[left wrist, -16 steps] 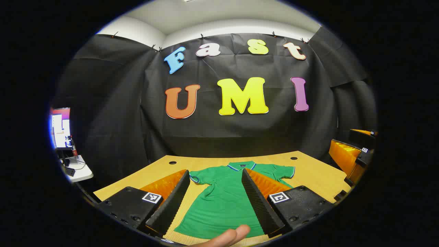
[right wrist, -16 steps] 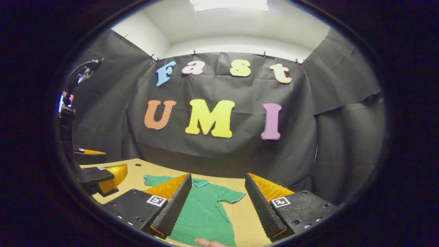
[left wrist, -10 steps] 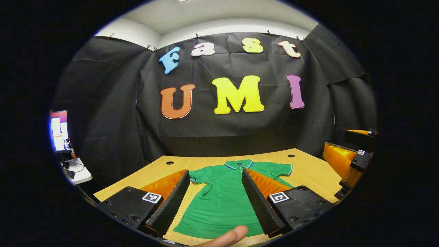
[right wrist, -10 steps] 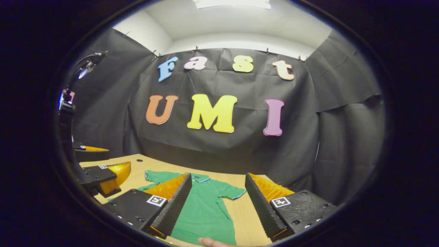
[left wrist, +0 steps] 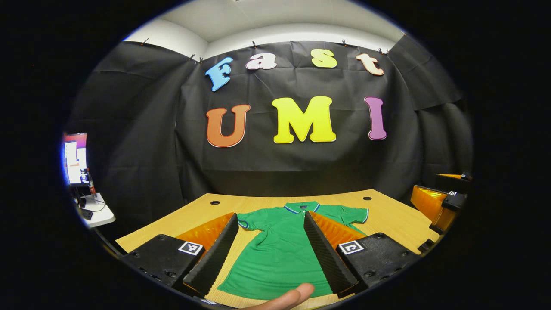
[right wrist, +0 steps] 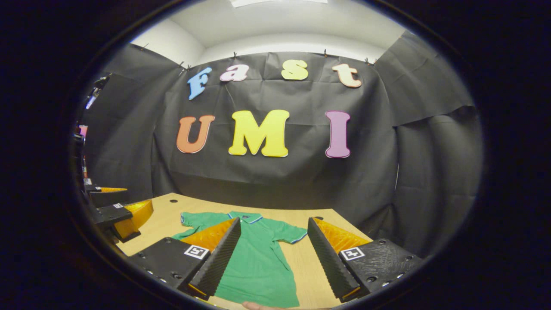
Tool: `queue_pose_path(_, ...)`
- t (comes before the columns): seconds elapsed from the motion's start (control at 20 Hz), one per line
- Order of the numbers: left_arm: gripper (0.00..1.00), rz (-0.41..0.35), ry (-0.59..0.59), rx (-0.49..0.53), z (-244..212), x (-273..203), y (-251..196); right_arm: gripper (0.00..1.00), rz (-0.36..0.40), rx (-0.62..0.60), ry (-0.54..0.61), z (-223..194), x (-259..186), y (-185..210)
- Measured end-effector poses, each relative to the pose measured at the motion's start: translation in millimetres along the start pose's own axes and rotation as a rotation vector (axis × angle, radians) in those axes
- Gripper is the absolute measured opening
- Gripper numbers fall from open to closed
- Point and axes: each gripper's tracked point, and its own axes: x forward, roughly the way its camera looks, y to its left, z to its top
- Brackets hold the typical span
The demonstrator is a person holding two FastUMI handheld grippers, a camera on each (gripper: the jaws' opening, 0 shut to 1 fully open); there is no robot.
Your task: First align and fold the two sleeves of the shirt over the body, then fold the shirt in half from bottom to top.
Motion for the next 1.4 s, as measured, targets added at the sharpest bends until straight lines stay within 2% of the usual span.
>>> queue_pose_path(0.3, 0.99, 0.044, 0.029, -0.037, -9.5, 10.4, 17.4, 0.95, 0.008, 0.051, 0.106, -22.5, 41.3, -16.9)
queue_pose_path(0.45, 0.98, 0.044, 0.036, -0.03, -13.5, 15.4, 13.9, 0.97, -0.006, 0.043, 0.17, -43.3, 79.4, -32.2)
queue_pose_path(0.65, 0.99, 0.028, 0.047, -0.02, -19.2, 20.4, 7.5, 0.95, -0.015, 0.076, 0.292, -81.9, 143.1, -47.2)
queue_pose_path(0.75, 0.99, 0.025, 0.054, -0.019, -22.0, 21.4, 7.6, 0.98, 0.019, 0.146, 0.384, -105.1, 175.0, -46.8)
queue_pose_path(0.9, 0.99, 0.027, 0.073, -0.038, -28.9, 28.4, 10.5, 0.95, 0.037, 0.224, 0.506, -141.7, 212.6, -48.3)
queue_pose_path(0.95, 0.99, 0.033, 0.078, -0.043, -30.8, 31.6, 13.8, 0.91, 0.043, 0.247, 0.542, -155.7, 219.7, -47.5)
queue_pose_path(1.0, 0.99, 0.041, 0.084, -0.045, -33.2, 34.8, 16.3, 0.95, 0.046, 0.284, 0.577, -167.1, 226.4, -45.5)
queue_pose_path(1.05, 0.99, 0.05, 0.093, -0.042, -37.4, 38.5, 20.3, 0.91, 0.057, 0.333, 0.608, -176.5, 233.9, -40.5)
queue_pose_path(1.1, 0.99, 0.06, 0.098, -0.039, -40.6, 40.4, 24.4, 0.94, 0.061, 0.385, 0.632, -183.6, 242.0, -38.5)
queue_pose_path(1.2, 0.99, 0.081, 0.108, -0.033, -46.5, 47.8, 31.9, 0.95, 0.039, 0.475, 0.655, -194.4, 259.0, -40.1)
queue_pose_path(1.25, 0.99, 0.085, 0.119, -0.035, -49.7, 50.4, 33.0, 0.89, 0.027, 0.513, 0.669, -199.5, 264.8, -41.2)
queue_pose_path(1.3, 1.0, 0.086, 0.13, -0.039, -54.3, 52.0, 33.8, 0.94, 0.023, 0.556, 0.689, -205.4, 271.2, -39.5)
queue_pose_path(1.4, 0.99, 0.081, 0.144, -0.044, -59.7, 56.8, 33.7, 0.94, 0.037, 0.649, 0.715, -205.9, 280.8, -35.0)
